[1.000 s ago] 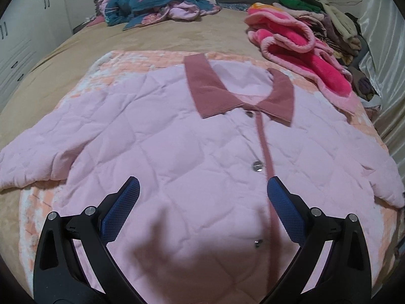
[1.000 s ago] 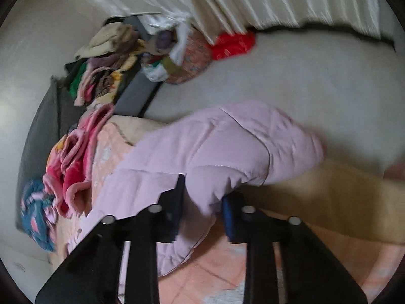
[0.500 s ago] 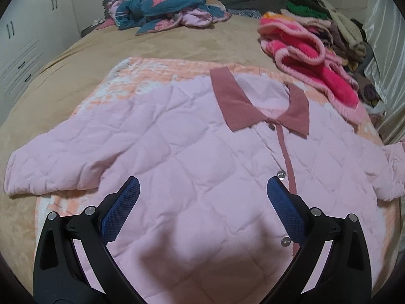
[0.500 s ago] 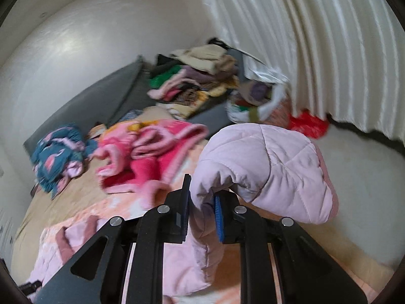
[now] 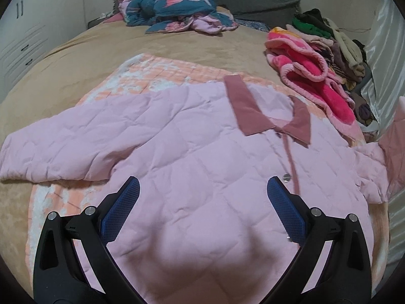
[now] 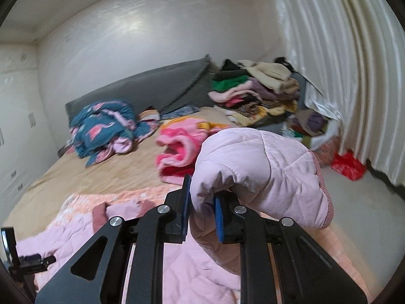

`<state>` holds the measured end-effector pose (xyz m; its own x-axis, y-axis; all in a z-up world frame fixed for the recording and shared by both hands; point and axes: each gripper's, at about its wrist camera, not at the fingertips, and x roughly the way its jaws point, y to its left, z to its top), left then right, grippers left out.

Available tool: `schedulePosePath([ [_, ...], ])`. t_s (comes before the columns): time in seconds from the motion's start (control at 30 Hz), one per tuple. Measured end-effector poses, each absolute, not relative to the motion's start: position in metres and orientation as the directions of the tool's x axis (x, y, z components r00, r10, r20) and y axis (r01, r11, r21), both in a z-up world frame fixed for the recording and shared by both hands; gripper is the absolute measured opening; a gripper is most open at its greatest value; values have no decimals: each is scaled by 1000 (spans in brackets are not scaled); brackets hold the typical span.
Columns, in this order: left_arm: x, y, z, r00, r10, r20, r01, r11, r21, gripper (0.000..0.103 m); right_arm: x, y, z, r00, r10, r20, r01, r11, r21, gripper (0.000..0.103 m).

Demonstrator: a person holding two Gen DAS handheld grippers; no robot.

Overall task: Fold large clothes
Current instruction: 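Lift the sleeve with the right gripper and fold it across the jacket body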

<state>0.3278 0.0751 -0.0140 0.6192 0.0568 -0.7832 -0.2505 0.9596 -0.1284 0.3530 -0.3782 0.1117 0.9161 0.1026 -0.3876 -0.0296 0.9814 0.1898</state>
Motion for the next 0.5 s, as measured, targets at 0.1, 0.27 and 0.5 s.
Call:
schedulePosePath([
  [0.1,327,90,-16,618,46,-785,-268,951,-155,94,354,-342,110,914,126,-386,-79,988,136,16],
  [0.27,324,103,-16,632,32,-774,-275,943,-186,94,360,-294,97,892,178,-415,-150,984,99,16],
  [0.5,325,113,-23,622,30,-782,-295,934,-199,94,366,-237,63,846,256,-468,-245,966,86,16],
])
